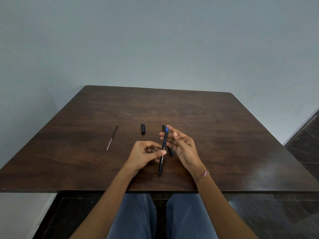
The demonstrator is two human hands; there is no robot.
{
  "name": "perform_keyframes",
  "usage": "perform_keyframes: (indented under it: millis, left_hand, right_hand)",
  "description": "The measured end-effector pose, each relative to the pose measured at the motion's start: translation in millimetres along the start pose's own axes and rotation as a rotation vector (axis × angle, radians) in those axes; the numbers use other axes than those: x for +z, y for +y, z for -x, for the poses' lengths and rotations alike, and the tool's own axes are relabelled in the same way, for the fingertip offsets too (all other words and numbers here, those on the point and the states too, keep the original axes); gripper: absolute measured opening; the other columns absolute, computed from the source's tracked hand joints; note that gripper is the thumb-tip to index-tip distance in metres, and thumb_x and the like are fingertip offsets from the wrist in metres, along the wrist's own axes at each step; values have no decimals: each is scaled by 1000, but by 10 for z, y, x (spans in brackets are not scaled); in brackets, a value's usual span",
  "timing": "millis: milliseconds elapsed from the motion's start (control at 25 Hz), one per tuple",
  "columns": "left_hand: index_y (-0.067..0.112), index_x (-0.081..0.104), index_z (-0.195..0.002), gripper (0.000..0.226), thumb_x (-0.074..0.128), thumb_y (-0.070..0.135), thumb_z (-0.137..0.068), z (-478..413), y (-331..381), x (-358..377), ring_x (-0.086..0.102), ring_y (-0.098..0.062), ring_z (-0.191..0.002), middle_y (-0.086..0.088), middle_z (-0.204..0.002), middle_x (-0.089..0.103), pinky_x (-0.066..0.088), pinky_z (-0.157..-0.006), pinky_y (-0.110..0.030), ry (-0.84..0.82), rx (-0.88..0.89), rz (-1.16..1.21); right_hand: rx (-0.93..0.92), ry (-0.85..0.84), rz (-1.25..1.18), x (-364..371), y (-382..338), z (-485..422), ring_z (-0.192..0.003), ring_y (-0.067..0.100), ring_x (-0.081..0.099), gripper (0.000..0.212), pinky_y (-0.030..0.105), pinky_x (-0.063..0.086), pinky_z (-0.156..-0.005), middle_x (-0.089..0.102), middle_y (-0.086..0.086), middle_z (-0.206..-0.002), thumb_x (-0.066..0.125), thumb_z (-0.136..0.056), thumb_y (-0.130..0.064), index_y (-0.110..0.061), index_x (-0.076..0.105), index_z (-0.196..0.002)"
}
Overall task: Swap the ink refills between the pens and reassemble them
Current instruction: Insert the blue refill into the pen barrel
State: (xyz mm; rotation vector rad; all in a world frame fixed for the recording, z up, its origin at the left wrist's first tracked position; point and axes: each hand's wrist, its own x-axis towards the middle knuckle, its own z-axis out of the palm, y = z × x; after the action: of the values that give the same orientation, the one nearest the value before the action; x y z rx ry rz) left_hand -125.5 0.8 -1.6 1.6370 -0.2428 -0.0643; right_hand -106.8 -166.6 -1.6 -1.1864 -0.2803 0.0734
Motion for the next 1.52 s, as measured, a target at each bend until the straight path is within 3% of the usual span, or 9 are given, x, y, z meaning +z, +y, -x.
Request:
perform_keyframes:
  millis: [240,480,600,760,880,1080,1240,1320,1520]
  left_hand:
    - [10,72,-83,13,76,4,-72,-10,-8,-12,67,-9,-62,0,-68,72,54,-57,-19,8,1,32]
    - [9,71,-82,13,77,7,-71,-21,-35,-7,68,-13,-61,-1,-68,73,55,-59,-21,-27,-10,-1]
    - [10,71,-82,13,77,7,-71,-23,-32,-10,68,-13,-63,-1,-69,73,55,-59,-22,-30,4,-5]
    - [8,71,-84,13,76,6,-72,-15,-36,1,69,-12,-66,-1,-71,73,55,-59,-21,-35,10,-8]
    - [9,71,-83,12,77,6,-72,-24,-48,-10,68,-12,-65,-1,-70,73,55,-58,-22,-35,11,3]
    - [10,71,-78,11,79,10,-70,-33,-67,-13,67,-16,-59,-5,-67,71,54,-58,-24,-48,8,-19]
    - [10,72,-79,11,79,12,-71,-37,-73,-21,67,-16,-59,-5,-68,72,54,-58,-24,-57,25,-38]
    - [11,72,-78,10,78,12,-71,-37,-76,-22,67,-17,-60,-4,-68,72,55,-59,-25,-59,39,-31]
    - [14,71,-75,10,78,8,-71,-43,-86,-6,66,-15,-61,0,-64,70,56,-57,-24,-45,31,-6]
  right_hand:
    - [25,-19,22,-11,-13,-85,-94,16,69,30,23,54,-79,73,8,-100,48,-93,-7,-11,58,-121]
    - [39,-12,18,-31,41,-110,-89,10,68,56,20,55,-77,72,1,-92,87,-56,-37,-21,71,-108]
    - [57,-22,-25,-37,47,-118,-96,14,67,47,24,55,-81,72,6,-99,79,-69,-35,-18,68,-112]
    - [102,-66,-55,-17,42,-86,-104,25,66,34,29,54,-83,69,17,-110,52,-88,-12,-8,58,-122]
    - [83,-51,-55,-21,26,-83,-91,22,70,36,28,56,-76,72,15,-98,63,-81,-15,-10,61,-117]
    - [78,5,-24,-14,34,-111,-79,15,69,65,23,56,-71,72,7,-81,92,-47,-38,-9,66,-99]
    - [80,-17,-99,-29,30,-111,-92,20,69,28,25,55,-76,72,12,-96,58,-87,-12,-8,62,-114]
    - [99,-35,-92,-47,18,-94,-94,22,69,30,27,56,-76,72,15,-101,48,-91,-3,-7,60,-118]
    - [68,-42,-51,-21,10,-103,-82,19,70,58,26,56,-71,73,12,-90,84,-62,-30,-10,64,-113]
